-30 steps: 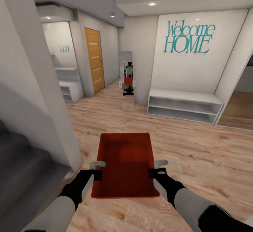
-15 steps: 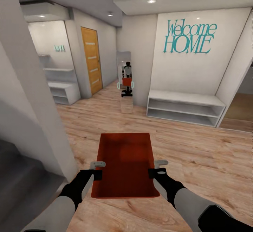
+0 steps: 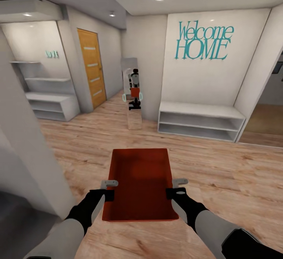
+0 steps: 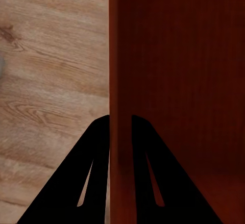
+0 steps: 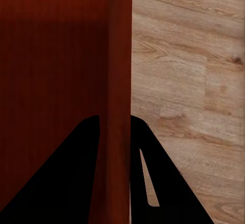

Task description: Move the two storage containers from the living room to the garage. In the garage, place one container on the floor and stack the other container on top of it (either order is fine).

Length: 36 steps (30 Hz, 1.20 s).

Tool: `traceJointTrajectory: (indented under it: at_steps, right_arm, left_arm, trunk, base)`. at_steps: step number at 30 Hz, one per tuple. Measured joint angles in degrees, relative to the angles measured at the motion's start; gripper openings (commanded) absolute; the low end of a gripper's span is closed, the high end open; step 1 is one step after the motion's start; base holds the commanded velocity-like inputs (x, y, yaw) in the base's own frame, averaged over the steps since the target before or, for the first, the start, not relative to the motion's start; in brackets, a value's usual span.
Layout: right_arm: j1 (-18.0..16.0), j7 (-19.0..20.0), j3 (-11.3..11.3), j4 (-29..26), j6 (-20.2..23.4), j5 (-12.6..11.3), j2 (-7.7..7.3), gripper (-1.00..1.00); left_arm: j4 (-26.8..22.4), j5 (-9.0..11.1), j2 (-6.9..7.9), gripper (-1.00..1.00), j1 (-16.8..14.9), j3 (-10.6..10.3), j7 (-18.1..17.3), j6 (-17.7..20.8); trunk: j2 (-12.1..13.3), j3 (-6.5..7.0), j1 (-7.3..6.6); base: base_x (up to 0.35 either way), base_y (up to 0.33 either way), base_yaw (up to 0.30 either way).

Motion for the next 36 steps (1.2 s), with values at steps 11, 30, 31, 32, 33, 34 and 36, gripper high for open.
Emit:
traceJointTrajectory:
  at_steps: [11,30,31,32,33,34,36]
  right_arm:
    - [0.0,0.0,0.0,-0.03,0.0,0.03,0.0,-1.0]
    - [0.0,-0.03,-0.07,0.0,0.01,0.09,0.04,-1.0]
    - [-0.01,-0.03,-0.08,0.02,0.01,0.1,0.05,-1.0]
    - [-0.01,-0.04,-0.09,0.01,0.01,0.13,0.06,-1.0]
    - [-0.01,-0.05,-0.13,0.03,0.01,0.17,0.08,-1.0]
    - [-0.01,-0.06,-0.16,0.04,0.01,0.2,0.1,-1.0]
    - [-0.01,-0.06,-0.16,0.04,0.01,0.2,0.09,-1.0]
  left_arm:
    - [0.01,0.03,0.0,-1.0,0.0,0.02,0.0,-0.04]
    - [-0.01,0.02,0.01,-1.0,0.0,0.03,0.01,0.01]
    - [0.0,0.02,0.02,-1.0,0.0,0.03,0.01,0.01]
    - [0.0,0.02,0.02,-1.0,0.0,0.03,0.02,0.01]
    - [-0.01,0.02,0.03,-1.0,0.0,0.03,0.02,0.03]
    - [-0.01,0.02,0.03,-1.0,0.0,0.02,0.02,0.04]
    - [-0.01,0.02,0.03,-1.0,0.0,0.02,0.02,0.03]
  trunk:
    - [0.0,0.0,0.0]
    - [0.0,0.0,0.0]
    - [0.0,0.0,0.0]
    - [0.0,0.0,0.0]
    - [0.0,0.0,0.0]
    - [0.0,0.0,0.0]
    - [0.0,0.0,0.0]
  base:
    - [0.322,0.0,-0.001]
    - [0.322,0.0,0.0]
    - [0.322,0.0,0.0]
    - [0.322,0.0,0.0]
    - [0.322,0.0,0.0]
    - [0.322,0.0,0.0]
    - [0.322,0.0,0.0]
